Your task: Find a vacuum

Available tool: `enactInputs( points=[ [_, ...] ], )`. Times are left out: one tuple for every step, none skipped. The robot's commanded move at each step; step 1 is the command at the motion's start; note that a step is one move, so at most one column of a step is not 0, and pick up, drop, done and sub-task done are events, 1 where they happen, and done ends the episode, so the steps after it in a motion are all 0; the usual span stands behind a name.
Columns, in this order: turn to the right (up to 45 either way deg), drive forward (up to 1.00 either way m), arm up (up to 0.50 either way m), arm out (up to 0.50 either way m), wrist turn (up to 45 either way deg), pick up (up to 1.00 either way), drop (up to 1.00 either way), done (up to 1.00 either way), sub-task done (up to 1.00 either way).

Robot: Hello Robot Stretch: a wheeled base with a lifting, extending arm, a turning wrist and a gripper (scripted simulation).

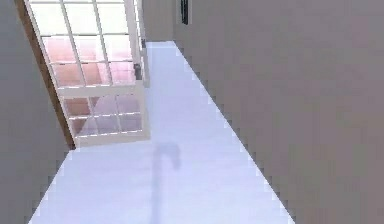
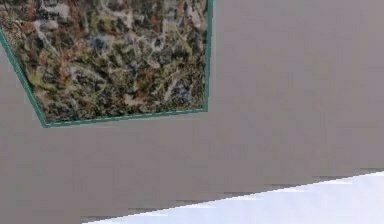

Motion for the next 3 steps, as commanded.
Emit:
enactInputs(
  points=[
    [3.0, 0.0, 0.0, 0.0, 0.0, 0.0, 0.0, 0.0, 0.0],
    [0.0, 1.0, 0.0, 0.0, 0.0, 0.0, 0.0, 0.0, 0.0],
    [0.0, 0.85, 0.0, 0.0, 0.0, 0.0, 0.0, 0.0, 0.0]
  ],
)
